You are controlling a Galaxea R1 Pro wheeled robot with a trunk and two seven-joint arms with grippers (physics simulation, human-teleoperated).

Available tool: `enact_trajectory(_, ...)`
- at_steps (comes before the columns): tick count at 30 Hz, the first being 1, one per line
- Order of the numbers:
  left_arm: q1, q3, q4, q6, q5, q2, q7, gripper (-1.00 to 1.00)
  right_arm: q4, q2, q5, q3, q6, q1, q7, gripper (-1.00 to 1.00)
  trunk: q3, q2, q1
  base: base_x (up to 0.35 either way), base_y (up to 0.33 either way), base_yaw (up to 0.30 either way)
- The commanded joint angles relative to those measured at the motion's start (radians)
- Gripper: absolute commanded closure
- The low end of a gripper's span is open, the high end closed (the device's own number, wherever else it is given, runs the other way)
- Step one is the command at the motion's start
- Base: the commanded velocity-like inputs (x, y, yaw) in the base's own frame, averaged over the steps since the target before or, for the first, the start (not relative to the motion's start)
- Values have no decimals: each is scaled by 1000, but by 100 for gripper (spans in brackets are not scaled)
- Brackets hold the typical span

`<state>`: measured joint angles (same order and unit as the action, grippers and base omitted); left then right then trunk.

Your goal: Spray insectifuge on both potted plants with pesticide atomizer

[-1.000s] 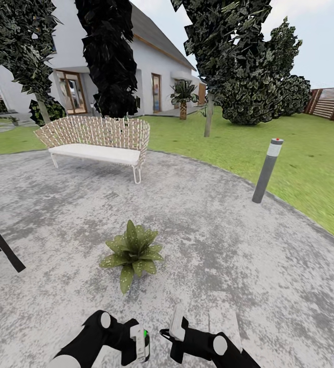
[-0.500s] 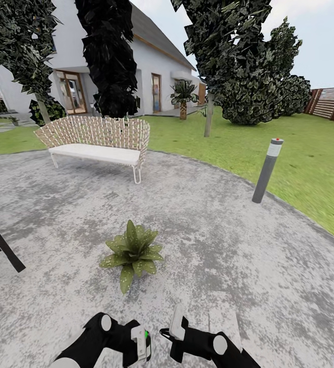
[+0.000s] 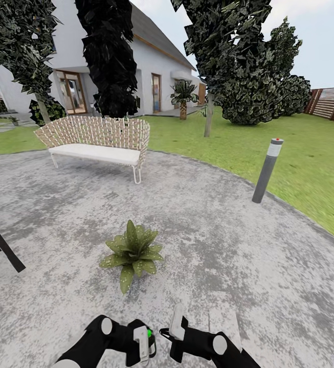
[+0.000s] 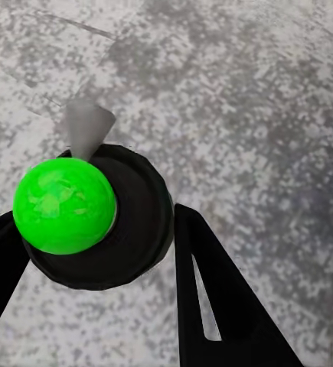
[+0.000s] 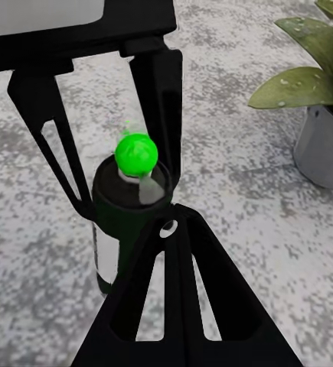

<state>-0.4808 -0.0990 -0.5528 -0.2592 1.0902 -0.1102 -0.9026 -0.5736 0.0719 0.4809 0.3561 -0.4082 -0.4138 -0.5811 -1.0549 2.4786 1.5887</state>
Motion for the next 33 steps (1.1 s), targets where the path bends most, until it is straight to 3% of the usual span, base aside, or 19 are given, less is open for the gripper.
enact_trajectory(1, -1, -8, -1, -6, 8, -6, -4, 100, 0, 0, 10, -1, -6, 0, 1, 100, -1, 0, 0, 0, 0, 0)
enact_trajectory(19, -2, -8, -2, -11, 4, -42, -4, 100, 0, 0, 12, -1, -6, 0, 1, 100, -1, 0, 0, 0, 0, 0)
enact_trajectory(28, -2, -8, -2, -11, 4, -43, -4, 100, 0, 0, 12, -1, -6, 0, 1, 100, -1, 0, 0, 0, 0, 0)
enact_trajectory(33, -2, -14, -1, -11, 2, -30, -4, 100, 0, 0, 12, 0, -6, 0, 1, 100, -1, 0, 0, 0, 0, 0)
